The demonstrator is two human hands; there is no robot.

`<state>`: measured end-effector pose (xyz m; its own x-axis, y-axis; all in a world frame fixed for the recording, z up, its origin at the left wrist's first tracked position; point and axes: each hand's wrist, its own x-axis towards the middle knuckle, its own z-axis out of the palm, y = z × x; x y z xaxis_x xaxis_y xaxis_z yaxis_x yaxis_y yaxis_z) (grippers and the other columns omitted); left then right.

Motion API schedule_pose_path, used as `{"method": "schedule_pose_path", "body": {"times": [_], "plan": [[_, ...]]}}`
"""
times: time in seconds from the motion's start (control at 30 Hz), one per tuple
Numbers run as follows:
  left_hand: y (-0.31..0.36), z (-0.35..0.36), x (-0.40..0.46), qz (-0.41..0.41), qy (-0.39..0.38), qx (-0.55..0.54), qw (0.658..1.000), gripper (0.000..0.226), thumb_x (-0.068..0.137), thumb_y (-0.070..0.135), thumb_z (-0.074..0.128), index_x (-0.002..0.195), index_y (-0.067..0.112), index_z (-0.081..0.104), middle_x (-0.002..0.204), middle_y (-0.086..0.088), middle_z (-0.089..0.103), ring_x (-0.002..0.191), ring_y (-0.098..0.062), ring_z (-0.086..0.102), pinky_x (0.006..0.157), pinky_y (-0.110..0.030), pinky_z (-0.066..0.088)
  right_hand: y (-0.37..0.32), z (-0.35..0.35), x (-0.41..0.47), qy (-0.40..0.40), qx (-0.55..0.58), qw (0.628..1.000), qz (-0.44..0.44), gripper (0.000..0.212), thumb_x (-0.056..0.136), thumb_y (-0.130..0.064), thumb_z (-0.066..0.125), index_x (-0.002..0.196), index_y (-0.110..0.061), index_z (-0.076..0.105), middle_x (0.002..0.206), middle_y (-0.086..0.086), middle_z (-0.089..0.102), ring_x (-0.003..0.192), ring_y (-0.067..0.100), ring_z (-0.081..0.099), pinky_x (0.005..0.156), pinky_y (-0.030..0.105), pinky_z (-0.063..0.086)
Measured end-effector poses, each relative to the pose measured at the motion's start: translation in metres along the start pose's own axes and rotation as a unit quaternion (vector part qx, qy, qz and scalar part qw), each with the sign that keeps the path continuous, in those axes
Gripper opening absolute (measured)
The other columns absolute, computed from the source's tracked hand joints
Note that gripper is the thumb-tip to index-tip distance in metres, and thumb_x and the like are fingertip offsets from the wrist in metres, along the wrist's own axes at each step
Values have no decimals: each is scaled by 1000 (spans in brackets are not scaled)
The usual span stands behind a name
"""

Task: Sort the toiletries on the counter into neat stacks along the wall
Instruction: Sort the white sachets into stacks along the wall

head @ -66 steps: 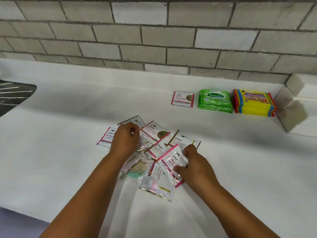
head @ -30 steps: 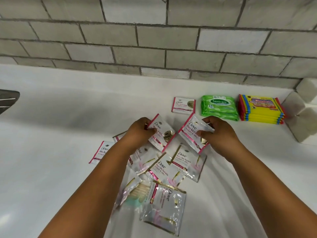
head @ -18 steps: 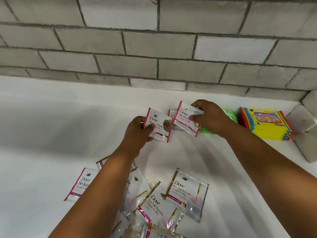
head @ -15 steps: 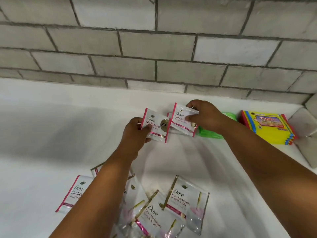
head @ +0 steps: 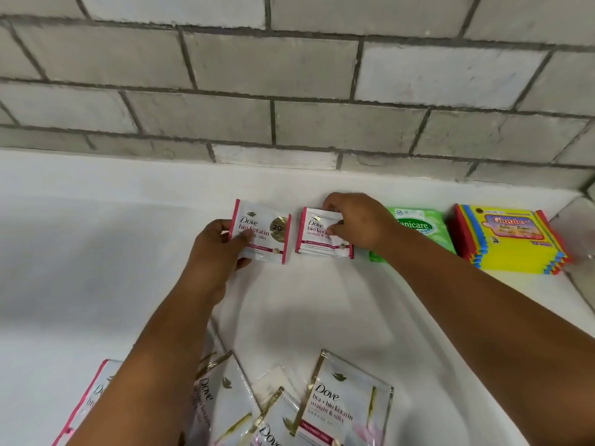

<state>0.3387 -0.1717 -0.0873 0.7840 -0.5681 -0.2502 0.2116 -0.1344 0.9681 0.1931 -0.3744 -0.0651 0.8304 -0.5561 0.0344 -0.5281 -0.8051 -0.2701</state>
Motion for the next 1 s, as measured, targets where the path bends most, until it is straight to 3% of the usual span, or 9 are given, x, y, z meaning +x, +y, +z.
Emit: {"method": "schedule_pose_path", "body": {"times": [0.13,0.2,0.37,0.43,0.5,0.63,0.77,0.9,1.0], "plan": [[2,8,-5,-3,-11,-9,1000,7,93,13,63,98,14,58,101,-6,73,89,-18,71,63,-23,57,-4,6,-2,72,-102,991,-46,36,80,-32,71,112,-17,62,110,6,64,105,29,55,86,38,47],[3,15,-6,-7,-22,-16,1000,6,93,12,62,96,15,58,101,-7,73,87,-18,71,63,-23,57,-6,9,-5,96,-91,990,-50,34,85,-28,67,115,-14,61,112,8,62,106,29,53,88,38,46],[7,44,-7,-11,-48,-45,998,10,92,11,62,102,11,59,101,-8,73,86,-18,71,65,-25,57,-21,6,-22,142,218,961,94,22,90,-29,63,105,-13,62,94,6,69,87,20,64,78,28,50],[9,56,-7,-16,-52,-66,996,16,92,10,63,107,7,59,100,-10,73,81,-17,71,63,-24,56,-26,8,-29,93,399,898,159,26,84,-28,72,103,-15,60,87,8,69,82,23,69,79,37,57],[9,67,-6,-21,-55,-66,996,17,92,11,63,108,6,59,101,-10,72,81,-17,71,61,-25,55,-25,9,-34,83,494,844,193,34,79,-15,77,106,-14,56,84,15,69,81,33,71,73,49,59],[3,81,-2,7,-46,38,998,8,96,19,56,90,18,61,95,-3,71,83,-16,68,71,-33,58,-16,6,-36,135,359,908,170,31,80,-9,74,105,-15,57,75,7,63,75,26,67,62,39,58],[-4,86,5,92,-9,216,972,9,93,18,56,101,19,62,97,4,68,90,-17,66,83,-36,55,-16,5,-35,146,149,973,101,23,84,0,58,105,-10,57,86,10,63,78,28,61,67,36,51],[-14,90,9,125,-3,273,954,22,91,18,63,112,20,57,90,7,61,78,-7,61,68,-22,48,-24,7,-39,90,-5,994,66,33,81,5,46,110,-5,56,105,18,61,94,33,61,74,34,45],[-22,90,13,144,6,278,950,28,90,17,64,116,20,58,104,1,62,83,-11,63,67,-15,42,-30,8,-42,54,-60,994,68,28,84,2,45,107,-5,58,109,17,58,98,31,60,77,34,47]]}}
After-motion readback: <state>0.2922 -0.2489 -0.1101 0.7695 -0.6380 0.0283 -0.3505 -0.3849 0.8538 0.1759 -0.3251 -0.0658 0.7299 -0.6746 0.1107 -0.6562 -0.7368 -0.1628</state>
